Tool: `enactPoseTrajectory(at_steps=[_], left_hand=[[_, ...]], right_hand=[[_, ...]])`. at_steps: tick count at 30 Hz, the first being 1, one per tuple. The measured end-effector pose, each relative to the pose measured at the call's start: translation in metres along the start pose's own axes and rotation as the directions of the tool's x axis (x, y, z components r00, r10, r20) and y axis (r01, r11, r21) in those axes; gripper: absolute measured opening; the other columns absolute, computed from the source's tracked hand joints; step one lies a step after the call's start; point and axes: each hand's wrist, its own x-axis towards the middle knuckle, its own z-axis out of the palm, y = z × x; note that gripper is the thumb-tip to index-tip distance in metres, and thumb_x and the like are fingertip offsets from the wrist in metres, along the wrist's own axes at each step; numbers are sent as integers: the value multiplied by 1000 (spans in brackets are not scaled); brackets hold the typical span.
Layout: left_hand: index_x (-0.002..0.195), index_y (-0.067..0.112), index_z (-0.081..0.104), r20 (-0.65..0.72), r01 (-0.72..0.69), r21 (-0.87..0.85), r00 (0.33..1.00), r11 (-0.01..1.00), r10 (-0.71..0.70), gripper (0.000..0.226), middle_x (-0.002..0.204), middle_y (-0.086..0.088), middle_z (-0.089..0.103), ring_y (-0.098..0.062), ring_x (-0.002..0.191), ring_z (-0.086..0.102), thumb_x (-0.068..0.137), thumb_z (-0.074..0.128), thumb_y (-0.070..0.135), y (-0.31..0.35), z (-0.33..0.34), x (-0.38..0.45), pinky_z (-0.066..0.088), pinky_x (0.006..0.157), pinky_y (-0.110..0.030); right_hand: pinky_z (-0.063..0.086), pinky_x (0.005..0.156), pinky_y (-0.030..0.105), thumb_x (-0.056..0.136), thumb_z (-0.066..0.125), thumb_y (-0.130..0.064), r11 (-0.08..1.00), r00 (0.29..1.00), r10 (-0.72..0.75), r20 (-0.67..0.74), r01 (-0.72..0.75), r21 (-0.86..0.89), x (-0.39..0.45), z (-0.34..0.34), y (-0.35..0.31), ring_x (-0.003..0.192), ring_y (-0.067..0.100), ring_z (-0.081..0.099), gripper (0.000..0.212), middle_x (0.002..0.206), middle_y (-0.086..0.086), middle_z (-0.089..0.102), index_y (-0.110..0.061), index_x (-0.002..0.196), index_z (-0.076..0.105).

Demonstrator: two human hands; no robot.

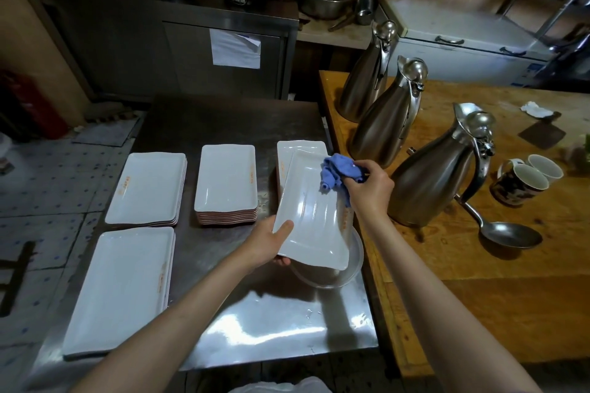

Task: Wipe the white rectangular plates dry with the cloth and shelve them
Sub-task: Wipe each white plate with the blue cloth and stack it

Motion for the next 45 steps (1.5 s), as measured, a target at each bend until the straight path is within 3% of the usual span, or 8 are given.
enactPoseTrajectory(at_steps=[5, 18, 28, 31, 34, 38, 41, 45], left_hand=[[115, 11, 51, 60, -31, 57, 998, 998, 27, 23, 69, -3, 65, -10, 43, 59, 101, 40, 27, 4, -6, -1, 46, 42, -20], [113, 10, 51, 155, -32, 143, 988, 989, 10, 23, 72, -3, 66, -12, 46, 60, 101, 41, 28, 6, -13, -2, 52, 50, -26], [106, 9, 52, 104, 4, 87, 994, 996, -13, 20, 71, -5, 63, -10, 42, 57, 100, 45, 26, 10, -17, -2, 50, 45, -21], [105, 11, 53, 95, -6, 58, 995, 998, 0, 19, 76, -5, 62, -9, 45, 59, 98, 48, 27, 9, -19, 0, 49, 45, -20], [104, 13, 54, 77, -16, 14, 997, 1000, 15, 15, 78, -3, 59, -8, 52, 60, 96, 53, 26, 9, -19, 1, 49, 46, -18], [99, 15, 59, 21, -47, 8, 999, 999, 47, 17, 84, -5, 59, -14, 71, 59, 94, 55, 31, 3, -23, 7, 58, 62, -34], [113, 9, 59, 8, -45, -10, 999, 999, 45, 36, 80, -7, 65, -15, 63, 64, 92, 53, 37, 1, -28, 9, 59, 62, -33], [118, 14, 58, -23, -69, -10, 997, 998, 69, 87, 103, -7, 67, -23, 93, 66, 62, 56, 79, -4, -34, 8, 55, 85, -41]], right_hand=[[39, 63, 7, 83, 68, -7, 993, 994, 108, 31, -109, 49, 5, 5, -12, 87, 8, 55, 20, 100, 1, 63, -9, 103, 69], [40, 58, 9, 84, 67, -5, 988, 968, 109, 228, -130, 81, 6, 16, -28, 74, 6, 52, 16, 93, -2, 60, -10, 98, 71], [55, 71, 21, 85, 65, -4, 994, 920, 33, 389, -70, 81, -7, 23, -29, 83, 15, 61, 16, 93, 3, 65, -9, 98, 73], [52, 69, 16, 85, 66, -5, 995, 898, 22, 439, -62, 76, -21, 25, -27, 82, 12, 59, 15, 95, 1, 64, -9, 97, 73], [54, 78, 24, 83, 68, -5, 996, 880, -32, 474, -11, 88, -35, 25, -25, 86, 14, 59, 15, 97, 3, 63, -8, 97, 73], [52, 78, 26, 80, 69, -1, 993, 853, -107, 510, 68, 94, -51, 25, -23, 86, 16, 59, 17, 91, 1, 60, -8, 95, 74], [49, 75, 23, 79, 67, 3, 988, 816, -156, 556, 124, 96, -61, 22, -21, 85, 16, 58, 19, 89, 3, 61, -7, 94, 74], [43, 69, 9, 80, 63, 4, 977, 763, -198, 616, 202, 64, -65, 14, -19, 81, 9, 53, 23, 90, 5, 61, -10, 94, 75]])
